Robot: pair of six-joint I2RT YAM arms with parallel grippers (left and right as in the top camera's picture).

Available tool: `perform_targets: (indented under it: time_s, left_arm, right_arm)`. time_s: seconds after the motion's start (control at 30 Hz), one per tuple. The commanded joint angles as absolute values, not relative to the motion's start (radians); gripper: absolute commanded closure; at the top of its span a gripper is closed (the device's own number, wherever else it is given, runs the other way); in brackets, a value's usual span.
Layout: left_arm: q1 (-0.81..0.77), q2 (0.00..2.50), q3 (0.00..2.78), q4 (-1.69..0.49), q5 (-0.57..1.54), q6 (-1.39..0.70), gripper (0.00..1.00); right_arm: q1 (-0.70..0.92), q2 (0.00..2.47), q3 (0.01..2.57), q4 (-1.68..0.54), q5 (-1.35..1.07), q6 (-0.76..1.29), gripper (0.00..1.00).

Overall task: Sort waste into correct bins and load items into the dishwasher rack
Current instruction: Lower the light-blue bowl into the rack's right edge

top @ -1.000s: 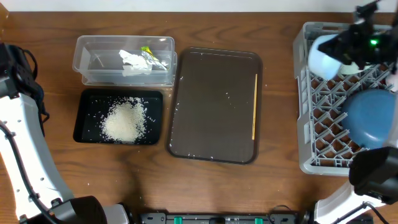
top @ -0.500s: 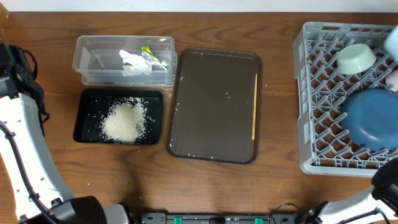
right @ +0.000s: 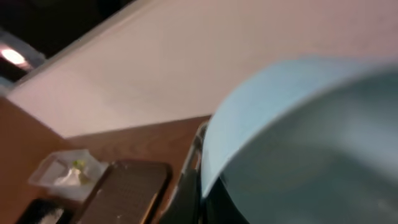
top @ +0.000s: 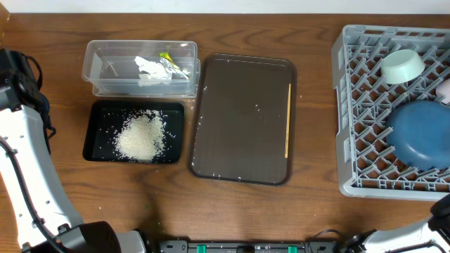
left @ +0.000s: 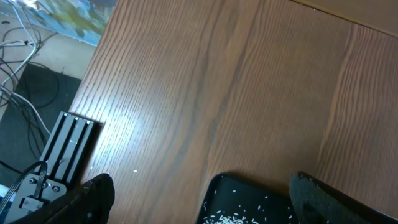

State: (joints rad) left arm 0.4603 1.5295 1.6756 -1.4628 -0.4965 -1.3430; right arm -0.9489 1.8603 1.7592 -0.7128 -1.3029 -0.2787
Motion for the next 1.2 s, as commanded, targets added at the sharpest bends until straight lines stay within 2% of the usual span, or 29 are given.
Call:
perform_targets:
  time_s: [0.0, 0.13, 0.43, 0.7, 0.83, 1.03, 1.17]
  left_arm:
    - [0.464, 1.523, 1.678, -1.469, -0.505, -1.359, 0.08]
    - [0.464, 1.523, 1.678, -1.469, -0.505, -1.359, 0.08]
    - [0.464, 1.523, 1.678, -1.469, -0.505, -1.359, 0.08]
    - [0.464, 1.523, 1.678, -1.469, -0.505, -1.359, 0.08]
    - [0.464, 1.523, 1.678, -1.469, -0.505, -1.359, 0.08]
    - [0.464, 1.523, 1.678, -1.469, -0.505, -1.359, 0.08]
    - [0.464, 1.523, 1.678, -1.469, -0.505, -1.359, 0.08]
  right_arm:
    - [-1.006, 1.835, 1.664, -0.609, -1.468, -0.282, 0.99]
    - [-1.042, 1.835, 1.554, -0.421, -1.47, -0.215, 0.99]
    - [-1.08, 1.835, 1.402, -0.187, -1.463, -0.214, 0.99]
    - [-1.081, 1.862, 1.366, -0.144, -1.304, -0.174, 0.99]
    - [-1.081, 1.912, 1.366, -0.046, -1.347, -0.084, 0.99]
    - [-1.08, 2.024, 1.366, 0.208, -1.407, 0.157, 0.99]
    - [-1.079, 2.075, 1.366, 0.271, -1.434, 0.198, 0.99]
